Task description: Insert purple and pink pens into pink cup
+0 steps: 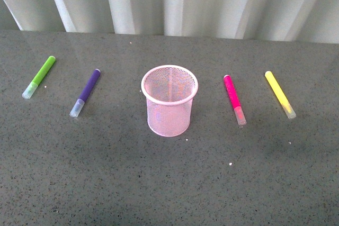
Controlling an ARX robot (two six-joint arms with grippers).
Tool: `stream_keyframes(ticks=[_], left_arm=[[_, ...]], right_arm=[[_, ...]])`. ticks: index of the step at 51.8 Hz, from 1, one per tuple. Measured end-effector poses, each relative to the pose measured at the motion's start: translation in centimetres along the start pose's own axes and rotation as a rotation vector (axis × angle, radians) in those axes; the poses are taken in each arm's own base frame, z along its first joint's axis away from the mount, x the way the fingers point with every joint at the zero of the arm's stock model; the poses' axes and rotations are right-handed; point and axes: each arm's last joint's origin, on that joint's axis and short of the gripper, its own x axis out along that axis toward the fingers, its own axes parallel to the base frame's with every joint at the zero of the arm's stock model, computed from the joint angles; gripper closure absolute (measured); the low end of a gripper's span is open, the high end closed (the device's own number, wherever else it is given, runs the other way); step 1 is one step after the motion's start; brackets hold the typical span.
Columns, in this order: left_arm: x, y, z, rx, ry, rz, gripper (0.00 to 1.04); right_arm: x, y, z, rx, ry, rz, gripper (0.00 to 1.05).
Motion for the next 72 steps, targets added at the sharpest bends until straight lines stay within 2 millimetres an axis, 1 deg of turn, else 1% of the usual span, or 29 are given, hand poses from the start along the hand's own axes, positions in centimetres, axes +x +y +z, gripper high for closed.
stream_keyframes(ticks=[59,60,61,62,63,65,66,67,69,71,72], left_arm=[[0.0,0.0,0.0,0.0,0.0,0.0,0.07],[0.0,0.0,-0.1,-0.016,0.021,0.014,0.07],[0.0,0.0,-0.1,-0.048,0.081,0.057,0.07],[0.0,0.1,0.0,-0.067,0.157,0.107,0.07],[0.0,0.2,0.1,-0.092,0.194,0.134,0.07],[0.1,0.5,0.8,-0.15,0.33,0.233,0.07],[0.1,0.5,1.1,-0.162,0.356,0.249,0.07],[0.1,0.8,1.8,-0.199,0.419,0.285,0.07],[0.3,1.1,3.0,-0.237,0.442,0.308,0.07],[0.4,1.5,5.1,-0.271,0.398,0.319,0.07],[0.6,1.7,6.4,-0.285,0.361,0.316,0.07]], right_arm=[[0.0,0.0,0.0,0.0,0.0,0.0,0.07],[0.0,0.0,0.0,0.0,0.0,0.0,0.07],[0.0,0.0,0.0,0.0,0.0,0.0,0.07],[0.0,0.0,0.0,0.0,0.0,0.0,0.07],[0.0,0.0,0.0,0.0,0.0,0.0,0.07],[0.0,0.0,0.0,0.0,0.0,0.0,0.07],[0.0,0.0,0.0,0.0,0.0,0.0,0.07],[0.0,0.0,0.0,0.0,0.0,0.0,0.07],[0.0,0.0,0.0,0.0,0.0,0.0,0.07],[0.0,0.0,0.0,0.0,0.0,0.0,0.07],[0.0,0.0,0.0,0.0,0.0,0.0,0.07]])
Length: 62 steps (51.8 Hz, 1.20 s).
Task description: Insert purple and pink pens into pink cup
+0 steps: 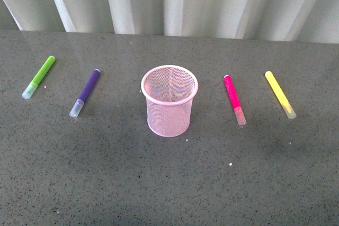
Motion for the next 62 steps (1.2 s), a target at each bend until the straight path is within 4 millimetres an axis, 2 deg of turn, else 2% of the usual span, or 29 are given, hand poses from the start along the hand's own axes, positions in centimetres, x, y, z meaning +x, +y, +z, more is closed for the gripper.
stream_keyframes(ticks=[5,9,16,25,30,31,34,38,42,51,62], left_arm=[[-0.5,-1.4,5.0,-0.02,-0.155,-0.057,0.07],[1.1,-3.0,7.5,-0.002,-0.16,-0.118,0.07],[4.2,-5.9,9.2,0.067,-0.108,-0.184,0.07],[8.4,-10.2,9.9,0.168,0.018,-0.271,0.07],[10.8,-12.5,9.0,0.243,0.111,-0.307,0.07],[11.9,-13.1,8.5,0.266,0.157,-0.323,0.07],[13.2,-14.0,7.6,0.291,0.209,-0.323,0.07],[16.2,-15.2,5.5,0.336,0.321,-0.32,0.07],[18.0,-15.6,3.9,0.368,0.361,-0.297,0.07],[21.9,-16.4,-0.8,0.432,0.488,-0.302,0.07],[25.3,-17.3,-4.0,0.463,0.556,-0.314,0.07]], right_arm=[[0.0,0.0,0.0,0.0,0.0,0.0,0.07],[0.0,0.0,0.0,0.0,0.0,0.0,0.07],[0.0,0.0,0.0,0.0,0.0,0.0,0.07],[0.0,0.0,0.0,0.0,0.0,0.0,0.07],[0.0,0.0,0.0,0.0,0.0,0.0,0.07],[0.0,0.0,0.0,0.0,0.0,0.0,0.07],[0.0,0.0,0.0,0.0,0.0,0.0,0.07],[0.0,0.0,0.0,0.0,0.0,0.0,0.07],[0.0,0.0,0.0,0.0,0.0,0.0,0.07],[0.0,0.0,0.0,0.0,0.0,0.0,0.07],[0.0,0.0,0.0,0.0,0.0,0.0,0.07]])
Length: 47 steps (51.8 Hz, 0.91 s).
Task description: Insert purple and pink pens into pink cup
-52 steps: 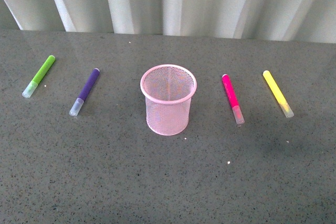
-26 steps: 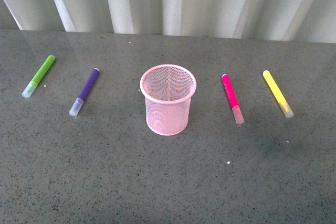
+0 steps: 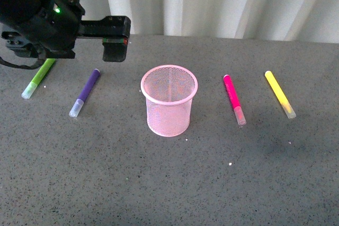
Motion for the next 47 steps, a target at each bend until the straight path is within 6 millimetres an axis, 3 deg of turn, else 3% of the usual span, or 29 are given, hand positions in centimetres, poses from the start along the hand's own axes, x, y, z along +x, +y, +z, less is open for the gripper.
stream_keyframes(ticks=[18,25,39,47], left_arm=[[6.1,-0.1,0.6,0.089,0.041,-0.017,0.07],[7.2,0.8,1.1,0.113,0.033,-0.007,0.07],[8.6,4.7,1.1,0.101,0.036,0.046,0.07],[9.3,5.1,0.5,0.092,0.044,0.049,0.07]], right_arm=[[0.0,0.0,0.0,0.0,0.0,0.0,0.07],[0.0,0.0,0.0,0.0,0.0,0.0,0.07],[0.0,0.0,0.0,0.0,0.0,0.0,0.07],[0.0,0.0,0.0,0.0,0.0,0.0,0.07]])
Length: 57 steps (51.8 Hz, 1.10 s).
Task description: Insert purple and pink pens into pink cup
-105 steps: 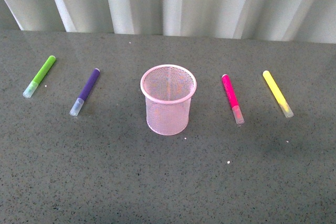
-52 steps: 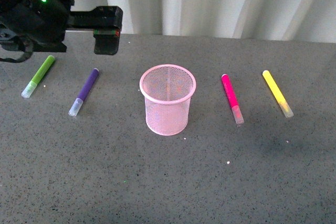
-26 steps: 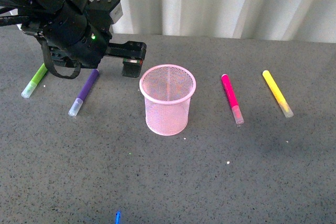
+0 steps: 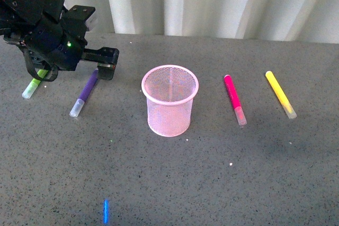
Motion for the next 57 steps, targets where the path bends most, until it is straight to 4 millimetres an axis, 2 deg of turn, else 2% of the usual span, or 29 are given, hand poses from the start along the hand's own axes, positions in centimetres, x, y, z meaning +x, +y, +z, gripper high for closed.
stream_keyframes(ticks=[16,24,30,36,47,50,57], left_arm=[[1.2,-1.0,-0.5,0.016,-0.014,-0.018,0.07],[2.0,-0.8,-1.0,0.016,-0.002,-0.013,0.08],[2.2,-0.5,-1.1,0.011,-0.008,-0.004,0.29],[2.3,-0.4,-1.1,0.009,-0.019,-0.002,0.43],[2.4,-0.4,-1.3,0.005,-0.029,0.0,0.85],[2.4,-0.3,-1.3,0.001,-0.033,0.003,0.9],[2.1,-0.2,-1.4,-0.024,-0.045,0.012,0.92]], right_arm=[[0.0,0.0,0.0,0.0,0.0,0.0,0.07],[0.0,0.0,0.0,0.0,0.0,0.0,0.07],[0.0,0.0,0.0,0.0,0.0,0.0,0.07],[0.0,0.0,0.0,0.0,0.0,0.0,0.07],[0.0,0.0,0.0,0.0,0.0,0.0,0.07],[0.0,0.0,0.0,0.0,0.0,0.0,0.07],[0.0,0.0,0.0,0.0,0.0,0.0,0.07]])
